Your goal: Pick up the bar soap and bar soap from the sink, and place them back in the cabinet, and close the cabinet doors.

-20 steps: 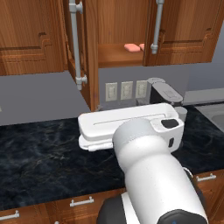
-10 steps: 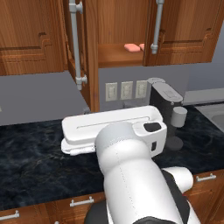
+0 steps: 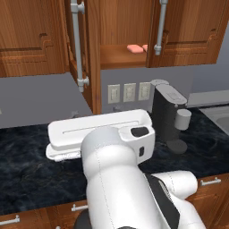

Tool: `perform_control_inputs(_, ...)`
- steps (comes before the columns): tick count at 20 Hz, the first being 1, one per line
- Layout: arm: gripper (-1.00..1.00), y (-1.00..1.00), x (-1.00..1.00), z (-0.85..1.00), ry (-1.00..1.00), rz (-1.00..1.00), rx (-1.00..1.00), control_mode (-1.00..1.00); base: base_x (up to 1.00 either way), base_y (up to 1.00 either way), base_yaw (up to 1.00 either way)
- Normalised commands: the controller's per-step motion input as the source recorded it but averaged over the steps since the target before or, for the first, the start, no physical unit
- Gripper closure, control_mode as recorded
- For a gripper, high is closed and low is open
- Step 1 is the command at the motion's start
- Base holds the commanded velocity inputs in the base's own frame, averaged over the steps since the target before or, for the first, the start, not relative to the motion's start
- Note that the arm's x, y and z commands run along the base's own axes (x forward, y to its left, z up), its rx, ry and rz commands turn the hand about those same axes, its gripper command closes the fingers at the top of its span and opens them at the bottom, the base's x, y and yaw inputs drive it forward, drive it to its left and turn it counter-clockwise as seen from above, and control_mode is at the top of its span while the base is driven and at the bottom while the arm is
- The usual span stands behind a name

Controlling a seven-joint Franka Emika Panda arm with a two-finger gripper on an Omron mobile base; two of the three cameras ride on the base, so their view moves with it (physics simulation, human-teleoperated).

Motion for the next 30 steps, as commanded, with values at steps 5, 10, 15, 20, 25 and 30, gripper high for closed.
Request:
perform_control_inputs(5,-1.00,0.17,0.04,-0.07,0.02,0.00,0.00,-1.00,0.00,0.00,0.00)
perform_control_inputs(10,-1.00,0.12,0.13,-0.09,0.01,0.00,0.00,-1.00,0.00,0.00,0.00)
perform_control_inputs(15,-1.00,0.13,0.14,-0.08,0.01,-0.01,0.00,-1.00,0.00,0.00,0.00)
perform_control_inputs(20,-1.00,0.12,0.13,-0.02,0.00,-0.05,0.00,-1.00,0.00,0.00,0.00)
perform_control_inputs(25,-1.00,0.06,0.14,0.00,0.00,-0.08,0.00,-1.00,0.00,0.00,0.00)
perform_control_inputs(30,-1.00,0.07,0.20,0.00,0.00,-0.10,0.00,-1.00,0.00,0.00,0.00)
